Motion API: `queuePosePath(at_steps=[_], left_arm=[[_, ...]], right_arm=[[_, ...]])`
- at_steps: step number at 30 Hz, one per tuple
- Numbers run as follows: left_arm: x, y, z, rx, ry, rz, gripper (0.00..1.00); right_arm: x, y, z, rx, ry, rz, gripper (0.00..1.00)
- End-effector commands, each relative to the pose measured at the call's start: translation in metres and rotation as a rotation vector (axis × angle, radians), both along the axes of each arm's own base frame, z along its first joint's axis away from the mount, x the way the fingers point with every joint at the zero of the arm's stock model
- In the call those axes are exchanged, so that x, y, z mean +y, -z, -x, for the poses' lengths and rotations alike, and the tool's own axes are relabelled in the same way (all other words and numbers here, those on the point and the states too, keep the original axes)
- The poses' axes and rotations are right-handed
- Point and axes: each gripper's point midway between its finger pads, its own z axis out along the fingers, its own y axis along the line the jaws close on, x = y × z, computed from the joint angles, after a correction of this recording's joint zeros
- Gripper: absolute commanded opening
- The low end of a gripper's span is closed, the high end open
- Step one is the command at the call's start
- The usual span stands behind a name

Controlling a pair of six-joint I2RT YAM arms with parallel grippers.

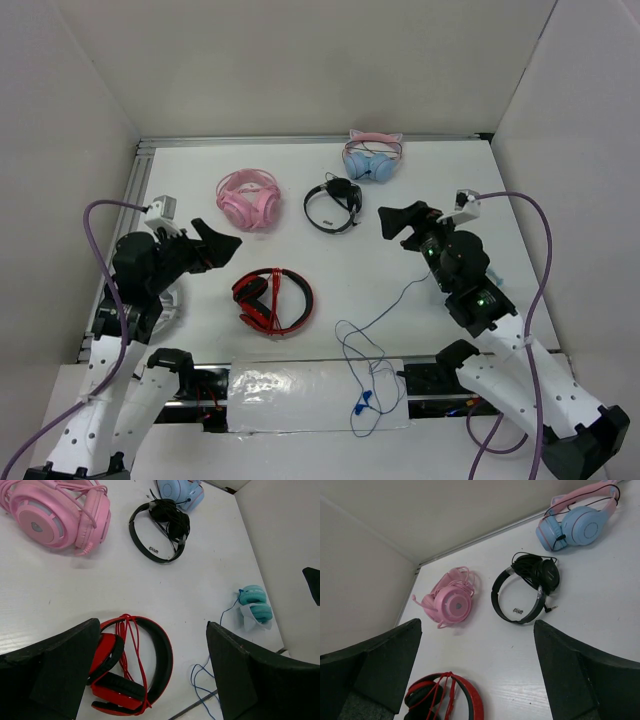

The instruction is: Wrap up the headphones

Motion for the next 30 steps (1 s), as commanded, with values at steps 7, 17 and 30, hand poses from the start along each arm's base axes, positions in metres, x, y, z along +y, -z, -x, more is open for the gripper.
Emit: queuePosePath(at_steps=[7,17,30], left_arm=[[-0.006,-0.02,0.004,-0.076,0.038,0.016,0.99],[-0.011,-0.008,0.0,-0.053,0.075,-0.003,0.99],[-0.015,-0.002,-0.005,-0.023,0.112,-0.016,0.99]], right_arm=[[-0.045,0.0,0.009,0.123,0.242,-0.06,1.0],[-0.136,0.11,0.079,0.495,0.812,-0.273,1.0],[-0.174,0.172,0.135,0.683,1.108,-0.347,1.0]])
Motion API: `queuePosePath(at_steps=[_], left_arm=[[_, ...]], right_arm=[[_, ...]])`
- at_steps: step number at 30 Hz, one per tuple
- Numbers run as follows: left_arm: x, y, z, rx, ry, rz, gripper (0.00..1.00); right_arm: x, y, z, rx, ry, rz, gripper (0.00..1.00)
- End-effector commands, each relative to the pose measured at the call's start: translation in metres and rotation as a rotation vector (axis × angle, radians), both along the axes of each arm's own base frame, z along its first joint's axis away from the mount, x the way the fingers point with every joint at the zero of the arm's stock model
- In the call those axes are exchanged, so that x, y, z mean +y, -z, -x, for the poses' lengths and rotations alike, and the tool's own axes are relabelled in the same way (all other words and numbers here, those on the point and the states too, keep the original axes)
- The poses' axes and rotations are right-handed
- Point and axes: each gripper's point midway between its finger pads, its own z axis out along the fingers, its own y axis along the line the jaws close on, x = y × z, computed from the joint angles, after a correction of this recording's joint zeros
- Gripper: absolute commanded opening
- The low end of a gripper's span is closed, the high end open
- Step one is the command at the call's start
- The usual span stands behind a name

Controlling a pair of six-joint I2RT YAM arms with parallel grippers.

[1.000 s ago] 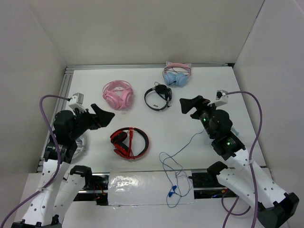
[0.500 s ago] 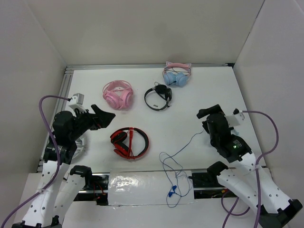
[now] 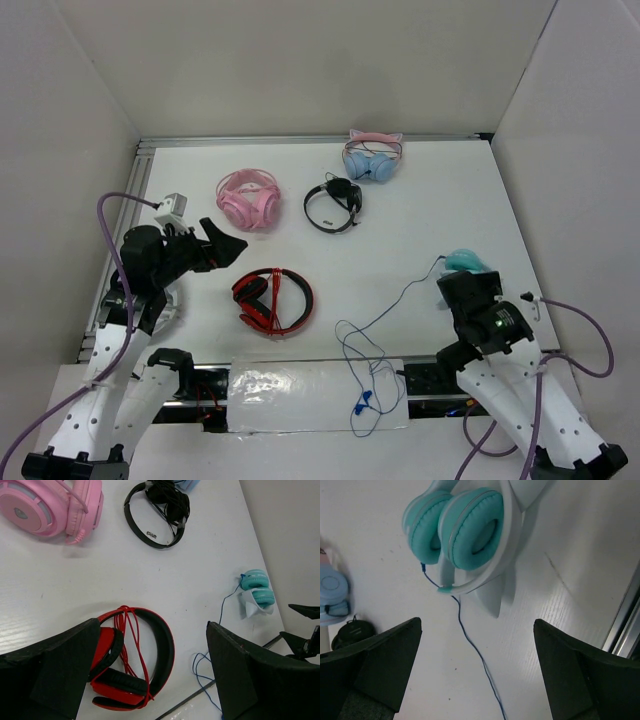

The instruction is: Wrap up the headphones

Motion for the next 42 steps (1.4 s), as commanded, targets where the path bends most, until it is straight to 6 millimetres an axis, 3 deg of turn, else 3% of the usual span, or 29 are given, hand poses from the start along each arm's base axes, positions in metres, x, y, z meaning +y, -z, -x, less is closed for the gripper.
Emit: queuePosePath(at_steps=[1,6,15,18,27,30,35,38,42], left_arm=[[-0.007,-0.017,-0.001,-0.073,0.05,0.001,1.0],[-0.005,-0.012,-0.004,-0.049,0.042,-0.007,0.99],[-0.004,-0.009,-0.008,-0.031,0.031,-0.01,0.99],[-0.002,-0.008,-0.009,-0.022,0.017,-0.012,0.99],[0.001,-0.005,-0.012,-0.009,-0.009,-0.019,0.99],[0.002,-0.003,-0.013,-0.003,-0.017,-0.023,0.99],[0.004,-0.001,-0.015,0.01,-0.03,-0.026,0.99],[0.003,-0.002,-0.016,0.009,-0.026,-0.028,0.99],[0.002,-0.004,-0.015,0.003,-0.018,-0.027,0.99]], right_arm=[[-0.015,0.016,0.009,0.08,0.072,0.058,1.0],[-0.009,0.039,-0.006,0.15,0.069,0.044,1.0],[-0.027,0.074,-0.017,0.21,0.09,-0.018,1.0],[-0.036,0.075,-0.022,0.198,0.105,-0.048,1.0],[-0.037,0.097,-0.033,0.266,0.062,-0.121,0.96],[-0.037,0.101,-0.035,0.286,0.043,-0.122,0.9],[-0.037,0.1,-0.042,0.251,0.027,-0.114,0.68],[-0.039,0.092,-0.049,0.199,0.006,-0.09,0.5],[-0.048,0.08,-0.05,0.159,0.02,-0.032,0.38]])
